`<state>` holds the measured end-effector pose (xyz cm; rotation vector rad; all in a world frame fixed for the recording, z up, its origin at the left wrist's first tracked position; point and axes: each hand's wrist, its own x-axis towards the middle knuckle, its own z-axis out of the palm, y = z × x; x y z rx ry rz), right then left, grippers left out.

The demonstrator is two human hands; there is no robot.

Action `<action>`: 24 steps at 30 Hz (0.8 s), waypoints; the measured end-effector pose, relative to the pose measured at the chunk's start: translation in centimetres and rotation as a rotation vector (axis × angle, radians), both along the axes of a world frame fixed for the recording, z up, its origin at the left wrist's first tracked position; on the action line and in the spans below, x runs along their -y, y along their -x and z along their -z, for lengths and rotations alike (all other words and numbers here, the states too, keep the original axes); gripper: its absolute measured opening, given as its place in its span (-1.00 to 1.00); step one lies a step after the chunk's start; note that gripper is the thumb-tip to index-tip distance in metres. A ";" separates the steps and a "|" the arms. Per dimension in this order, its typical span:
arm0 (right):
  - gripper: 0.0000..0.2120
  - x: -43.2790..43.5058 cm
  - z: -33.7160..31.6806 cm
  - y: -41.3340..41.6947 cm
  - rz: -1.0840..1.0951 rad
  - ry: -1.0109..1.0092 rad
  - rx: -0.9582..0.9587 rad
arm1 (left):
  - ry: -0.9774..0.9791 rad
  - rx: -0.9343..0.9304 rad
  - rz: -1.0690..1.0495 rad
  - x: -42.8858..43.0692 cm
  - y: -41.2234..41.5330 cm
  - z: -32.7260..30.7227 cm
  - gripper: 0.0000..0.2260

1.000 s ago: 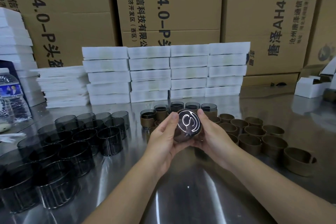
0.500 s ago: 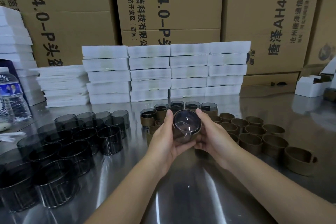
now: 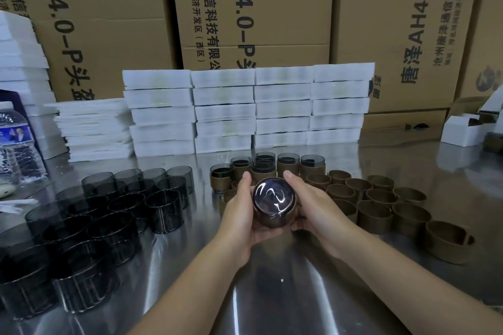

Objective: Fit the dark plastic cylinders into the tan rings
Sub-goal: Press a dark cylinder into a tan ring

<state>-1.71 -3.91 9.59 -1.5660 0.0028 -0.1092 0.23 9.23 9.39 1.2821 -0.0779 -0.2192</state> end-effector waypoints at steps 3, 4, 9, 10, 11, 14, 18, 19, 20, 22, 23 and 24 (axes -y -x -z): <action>-0.55 -0.1 0.1 0.1 0.000 0.007 -0.001 | -0.006 0.005 -0.007 -0.1 0.2 -0.1 -0.62; -0.54 -0.1 0.2 0.1 0.005 0.006 0.000 | -0.008 0.009 -0.005 0.0 0.2 -0.2 -0.63; -0.51 -0.2 0.3 -0.1 0.039 0.007 0.038 | -0.031 0.056 -0.030 0.2 0.5 -0.2 -0.67; -0.53 -0.2 0.4 -0.1 0.041 0.004 0.052 | -0.032 0.063 -0.038 0.2 0.5 -0.2 -0.68; -0.55 -0.2 0.4 -0.2 0.044 0.002 0.066 | -0.030 0.068 -0.046 0.3 0.6 -0.2 -0.68; -0.55 -0.3 0.5 -0.2 0.034 0.000 0.094 | -0.020 0.061 -0.061 0.3 0.7 -0.4 -0.69; -0.46 -0.2 0.6 -0.1 0.033 0.009 0.109 | -0.021 0.049 -0.071 0.4 0.7 -0.4 -0.70; -0.44 -0.2 0.6 -0.2 0.032 0.013 0.118 | -0.020 0.043 -0.077 0.4 0.7 -0.4 -0.69; -0.42 -0.1 0.6 -0.2 0.028 0.014 0.121 | -0.019 0.039 -0.085 0.4 0.7 -0.4 -0.69; -0.44 -0.2 0.5 -0.1 0.018 0.008 0.119 | -0.019 0.036 -0.107 0.5 0.8 -0.5 -0.71; -0.46 -0.2 0.5 -0.1 0.012 0.000 0.116 | -0.020 0.039 -0.117 0.6 0.8 -0.5 -0.71; -0.49 -0.2 0.5 -0.2 0.008 -0.008 0.113 | -0.022 0.044 -0.127 0.7 0.8 -0.6 -0.72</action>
